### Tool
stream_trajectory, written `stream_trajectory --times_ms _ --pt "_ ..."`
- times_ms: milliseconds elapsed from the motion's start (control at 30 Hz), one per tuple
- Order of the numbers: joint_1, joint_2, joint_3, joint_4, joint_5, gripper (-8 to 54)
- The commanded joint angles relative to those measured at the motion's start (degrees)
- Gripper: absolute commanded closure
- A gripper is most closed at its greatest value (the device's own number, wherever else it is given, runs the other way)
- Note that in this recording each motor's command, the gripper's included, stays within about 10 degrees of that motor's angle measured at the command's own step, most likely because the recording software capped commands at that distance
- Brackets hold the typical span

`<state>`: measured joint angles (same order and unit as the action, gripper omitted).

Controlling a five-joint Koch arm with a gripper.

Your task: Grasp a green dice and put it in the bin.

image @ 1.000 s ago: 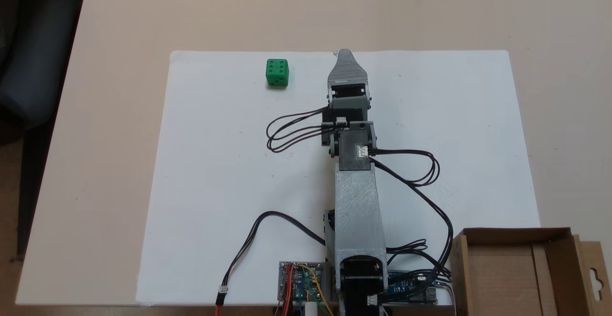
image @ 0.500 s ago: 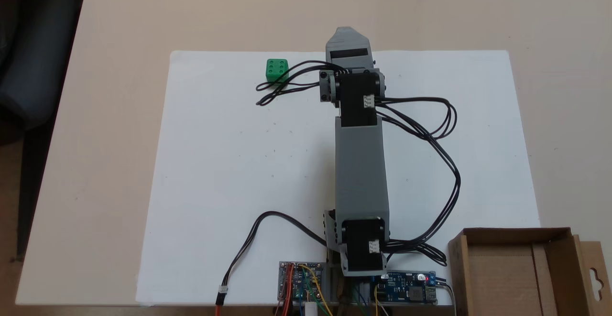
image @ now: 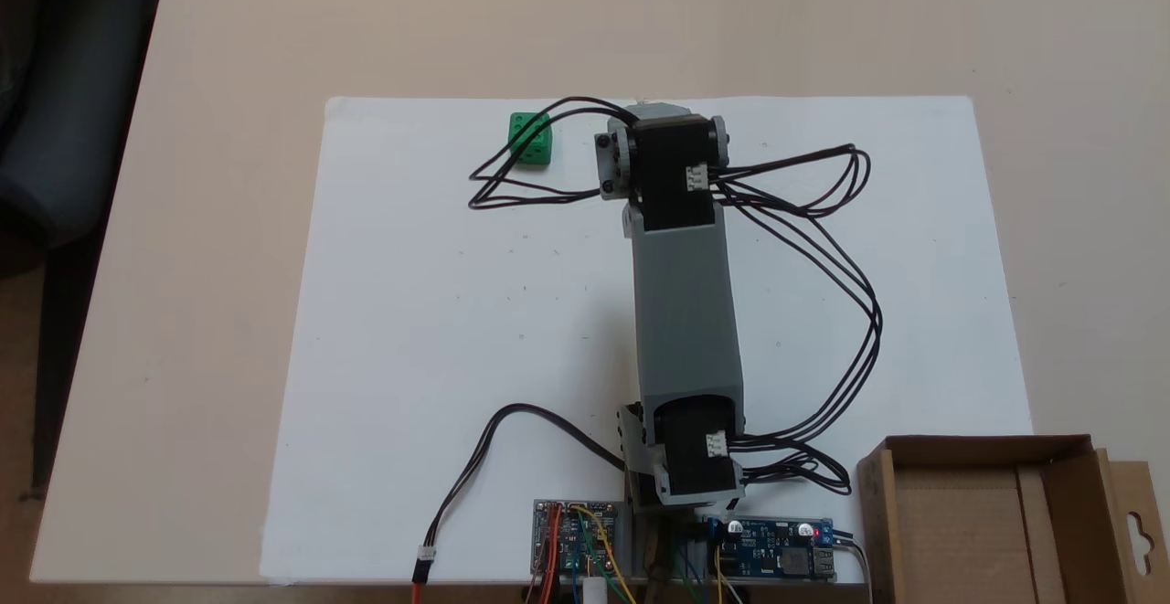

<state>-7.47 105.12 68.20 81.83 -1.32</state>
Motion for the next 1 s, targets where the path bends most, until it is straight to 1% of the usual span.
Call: stream_trajectory --times_ms 0,200,500,733,967 --pt "-1.6 0.8 -2.5 9.9 4.4 1.5" --pt "-1.8 -2.9 -5.7 10.6 6.4 1.5" --pt "-5.2 -11.9 -8.5 10.6 11.8 0.7" --pt "-11.4 -14.2 -12.4 11.0 20.0 0.4" --pt "-13.4 -18.2 -19.4 11.0 21.9 0.4"
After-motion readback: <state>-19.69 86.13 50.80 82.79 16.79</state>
